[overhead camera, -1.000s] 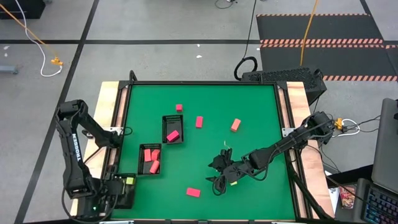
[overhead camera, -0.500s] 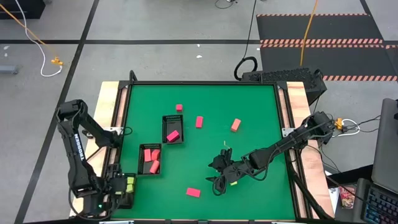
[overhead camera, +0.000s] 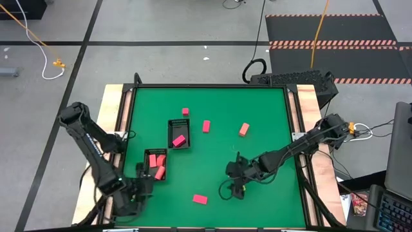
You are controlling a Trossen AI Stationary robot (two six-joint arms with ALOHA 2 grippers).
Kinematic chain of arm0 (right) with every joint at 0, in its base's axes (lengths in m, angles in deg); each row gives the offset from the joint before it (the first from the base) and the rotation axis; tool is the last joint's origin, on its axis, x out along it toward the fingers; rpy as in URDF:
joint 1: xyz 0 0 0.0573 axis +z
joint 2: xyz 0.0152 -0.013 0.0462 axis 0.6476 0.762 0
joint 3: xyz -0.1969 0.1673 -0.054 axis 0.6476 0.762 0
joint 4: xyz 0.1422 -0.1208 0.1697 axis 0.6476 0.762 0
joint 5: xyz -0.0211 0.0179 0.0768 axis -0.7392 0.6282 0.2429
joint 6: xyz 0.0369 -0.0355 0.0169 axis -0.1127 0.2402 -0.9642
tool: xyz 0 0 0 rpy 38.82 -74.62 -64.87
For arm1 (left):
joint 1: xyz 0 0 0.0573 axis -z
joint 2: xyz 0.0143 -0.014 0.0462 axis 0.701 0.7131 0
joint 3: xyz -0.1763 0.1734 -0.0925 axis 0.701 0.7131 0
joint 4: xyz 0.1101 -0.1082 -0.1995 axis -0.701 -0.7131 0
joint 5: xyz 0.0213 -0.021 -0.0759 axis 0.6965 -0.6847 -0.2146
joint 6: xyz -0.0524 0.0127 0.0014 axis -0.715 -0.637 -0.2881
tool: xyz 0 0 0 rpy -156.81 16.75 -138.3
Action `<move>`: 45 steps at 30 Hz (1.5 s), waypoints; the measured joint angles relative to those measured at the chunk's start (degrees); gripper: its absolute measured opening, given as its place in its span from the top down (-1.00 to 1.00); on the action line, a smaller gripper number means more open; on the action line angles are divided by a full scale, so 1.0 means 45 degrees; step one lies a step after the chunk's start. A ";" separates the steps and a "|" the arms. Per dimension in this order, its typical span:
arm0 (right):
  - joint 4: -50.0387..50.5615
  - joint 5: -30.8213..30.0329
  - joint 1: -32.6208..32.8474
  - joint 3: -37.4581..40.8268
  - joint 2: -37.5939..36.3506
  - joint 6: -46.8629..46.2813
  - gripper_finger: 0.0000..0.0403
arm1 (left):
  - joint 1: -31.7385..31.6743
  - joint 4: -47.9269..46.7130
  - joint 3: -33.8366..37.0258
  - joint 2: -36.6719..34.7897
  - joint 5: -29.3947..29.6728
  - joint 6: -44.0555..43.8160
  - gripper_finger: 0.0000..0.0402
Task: Sort & place blocks by color
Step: Put the green block into the bottom black bin
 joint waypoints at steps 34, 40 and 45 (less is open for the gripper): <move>0.1065 -0.2048 0.2090 0.0865 -0.0186 0.1710 -0.44 | -0.4324 1.1934 0.1360 0.2233 -0.0308 0.7768 -0.49; 0.0379 -0.2188 0.2346 0.1558 -0.0182 0.1651 -0.43 | -0.4329 1.3608 0.1360 0.3135 -0.0296 0.8018 -0.49; -0.0254 -0.3064 0.2492 0.1647 -0.0186 0.2128 -0.24 | -0.4329 1.3850 0.1360 0.3283 -0.0294 0.7840 -0.49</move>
